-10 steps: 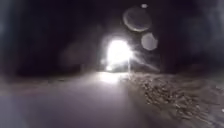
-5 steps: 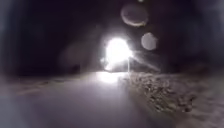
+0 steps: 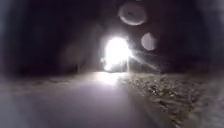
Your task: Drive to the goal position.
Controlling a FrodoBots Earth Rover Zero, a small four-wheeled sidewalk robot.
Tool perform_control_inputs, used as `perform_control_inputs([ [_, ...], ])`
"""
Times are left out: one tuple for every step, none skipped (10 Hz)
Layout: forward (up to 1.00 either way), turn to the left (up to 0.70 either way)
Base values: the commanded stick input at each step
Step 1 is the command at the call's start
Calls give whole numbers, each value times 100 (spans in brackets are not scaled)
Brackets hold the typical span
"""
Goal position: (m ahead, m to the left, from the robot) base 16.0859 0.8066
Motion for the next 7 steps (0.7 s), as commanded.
perform_control_inputs([
  [100,0],
  [100,0],
  [100,0],
  [100,0],
  [100,0],
  [100,0],
  [100,0],
])
